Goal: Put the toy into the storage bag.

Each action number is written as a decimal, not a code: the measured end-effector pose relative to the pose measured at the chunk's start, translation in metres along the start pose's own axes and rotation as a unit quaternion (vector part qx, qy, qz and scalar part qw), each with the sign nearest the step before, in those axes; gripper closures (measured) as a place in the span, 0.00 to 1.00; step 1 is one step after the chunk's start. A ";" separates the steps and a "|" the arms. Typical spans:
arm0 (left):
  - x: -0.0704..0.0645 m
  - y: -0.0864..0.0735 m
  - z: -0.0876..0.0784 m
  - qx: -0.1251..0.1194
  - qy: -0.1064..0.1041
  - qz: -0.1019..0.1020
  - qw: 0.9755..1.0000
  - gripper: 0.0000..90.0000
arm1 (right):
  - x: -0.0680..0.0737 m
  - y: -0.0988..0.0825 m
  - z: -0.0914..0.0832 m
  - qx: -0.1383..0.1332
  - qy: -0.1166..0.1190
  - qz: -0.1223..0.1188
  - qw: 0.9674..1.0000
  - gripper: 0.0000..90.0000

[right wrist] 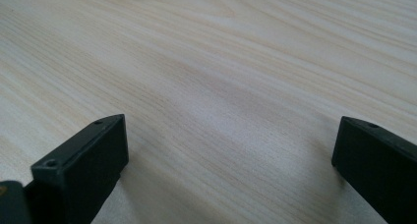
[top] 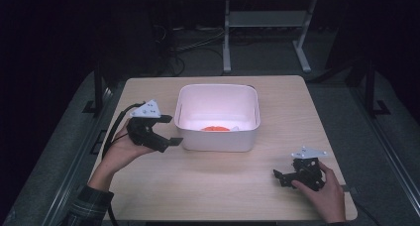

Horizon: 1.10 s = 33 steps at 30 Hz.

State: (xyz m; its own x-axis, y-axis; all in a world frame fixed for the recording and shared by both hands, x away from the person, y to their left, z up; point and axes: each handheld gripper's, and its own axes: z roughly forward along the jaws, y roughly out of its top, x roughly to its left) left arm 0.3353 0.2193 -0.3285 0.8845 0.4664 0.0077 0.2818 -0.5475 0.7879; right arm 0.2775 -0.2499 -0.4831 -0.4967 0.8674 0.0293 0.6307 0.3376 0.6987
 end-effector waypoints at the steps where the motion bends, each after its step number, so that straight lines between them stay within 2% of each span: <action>1: 0.000 -0.004 -0.001 0.000 0.002 -0.004 1.000 0.16 | 0.000 0.000 0.000 0.000 0.000 0.000 1.000 0.00; 6: -0.001 -0.025 -0.002 0.002 0.016 -0.016 1.000 0.16 | 0.000 0.000 0.000 0.000 0.000 0.000 1.000 0.00; 19: -0.010 -0.061 -0.002 -0.012 0.036 -0.037 0.999 0.16 | 0.000 0.000 0.000 0.000 -0.001 0.000 1.000 0.00; 28: -0.020 -0.088 0.003 -0.024 0.059 -0.052 0.997 0.16 | 0.000 0.000 0.000 0.000 -0.001 0.000 1.000 0.00; 33: -0.024 -0.100 0.004 -0.021 0.071 -0.056 0.996 0.16 | 0.000 0.000 0.000 0.000 -0.001 0.000 1.000 0.00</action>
State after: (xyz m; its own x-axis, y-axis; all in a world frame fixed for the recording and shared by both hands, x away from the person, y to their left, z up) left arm 0.2880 0.2598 -0.4101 0.7860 0.6182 0.0024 0.3581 -0.4585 0.8133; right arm 0.2776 -0.2499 -0.4833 -0.4956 0.8681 0.0281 0.6310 0.3377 0.6984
